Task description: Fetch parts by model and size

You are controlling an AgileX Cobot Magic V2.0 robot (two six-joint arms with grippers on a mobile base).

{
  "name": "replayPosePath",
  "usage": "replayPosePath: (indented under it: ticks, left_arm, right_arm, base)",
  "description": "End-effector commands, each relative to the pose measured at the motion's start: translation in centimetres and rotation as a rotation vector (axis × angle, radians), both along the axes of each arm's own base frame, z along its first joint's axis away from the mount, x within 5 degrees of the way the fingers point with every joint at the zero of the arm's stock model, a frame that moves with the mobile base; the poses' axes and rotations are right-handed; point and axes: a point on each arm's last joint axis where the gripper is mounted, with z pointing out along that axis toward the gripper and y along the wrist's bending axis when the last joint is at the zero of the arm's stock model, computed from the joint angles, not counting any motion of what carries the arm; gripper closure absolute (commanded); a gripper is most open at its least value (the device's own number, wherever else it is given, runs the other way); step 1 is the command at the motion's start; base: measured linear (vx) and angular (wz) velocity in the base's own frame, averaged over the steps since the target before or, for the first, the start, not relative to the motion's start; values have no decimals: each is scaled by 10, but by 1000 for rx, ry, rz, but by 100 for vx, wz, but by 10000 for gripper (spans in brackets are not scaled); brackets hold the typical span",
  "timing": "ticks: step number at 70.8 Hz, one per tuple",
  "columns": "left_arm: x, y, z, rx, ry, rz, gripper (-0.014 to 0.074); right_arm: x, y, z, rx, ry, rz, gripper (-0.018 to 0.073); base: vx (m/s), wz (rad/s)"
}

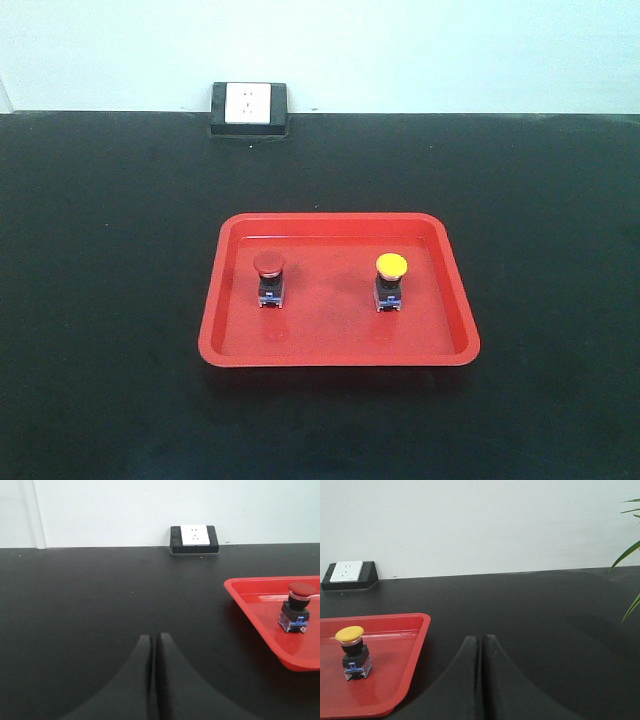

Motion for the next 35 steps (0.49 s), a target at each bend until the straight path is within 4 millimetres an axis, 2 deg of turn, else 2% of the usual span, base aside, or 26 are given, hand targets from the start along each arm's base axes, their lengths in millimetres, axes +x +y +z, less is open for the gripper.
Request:
replayPosePath:
  ticks: [1, 35]
  left_arm:
    - [0, 0, 6, -9, -88, 2, 601]
    - [0, 0, 6, -9, -88, 2, 601]
  right_arm:
    - [-1, 1, 5, -15, -83, 9, 569]
    - [-1, 1, 5, -15, -83, 9, 569]
  base:
    - [0, 0]
    - [0, 0]
